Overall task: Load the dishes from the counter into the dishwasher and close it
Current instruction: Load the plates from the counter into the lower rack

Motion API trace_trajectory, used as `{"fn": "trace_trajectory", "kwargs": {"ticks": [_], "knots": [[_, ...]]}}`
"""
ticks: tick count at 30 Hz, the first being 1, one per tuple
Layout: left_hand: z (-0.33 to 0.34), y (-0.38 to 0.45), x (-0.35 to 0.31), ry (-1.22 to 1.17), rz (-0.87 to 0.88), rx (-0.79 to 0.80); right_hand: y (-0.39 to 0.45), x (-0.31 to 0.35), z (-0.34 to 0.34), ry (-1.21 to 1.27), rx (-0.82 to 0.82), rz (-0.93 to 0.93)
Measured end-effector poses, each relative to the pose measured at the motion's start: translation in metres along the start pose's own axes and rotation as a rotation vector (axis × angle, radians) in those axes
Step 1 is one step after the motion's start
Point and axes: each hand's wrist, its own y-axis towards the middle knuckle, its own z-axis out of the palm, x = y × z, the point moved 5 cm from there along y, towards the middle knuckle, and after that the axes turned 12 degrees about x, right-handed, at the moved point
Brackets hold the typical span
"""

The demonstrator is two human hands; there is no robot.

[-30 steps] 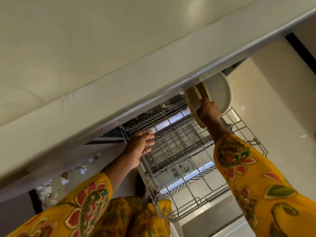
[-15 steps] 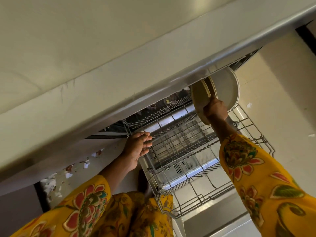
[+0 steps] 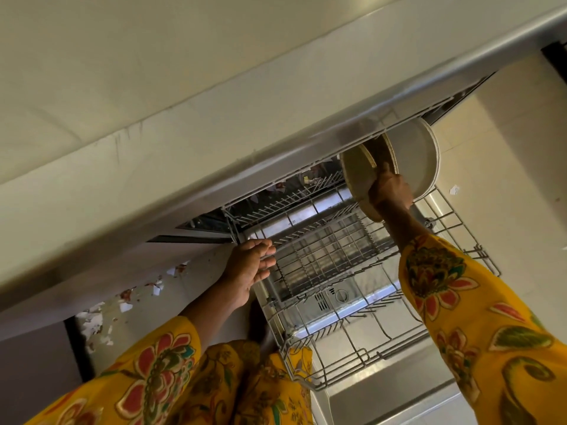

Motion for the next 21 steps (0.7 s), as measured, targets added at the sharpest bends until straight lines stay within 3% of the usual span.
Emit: {"fn": "trace_trajectory", "kwargs": {"ticks": [7, 21], "knots": [[-0.007, -0.002, 0.001, -0.009, 0.003, -0.012, 0.011, 0.008, -0.001, 0.077, 0.043, -0.135], [0.007, -0.032, -0.012, -0.024, 0.040, 0.006, -0.039, -0.013, 0.005, -0.067, 0.185, -0.145]]}}
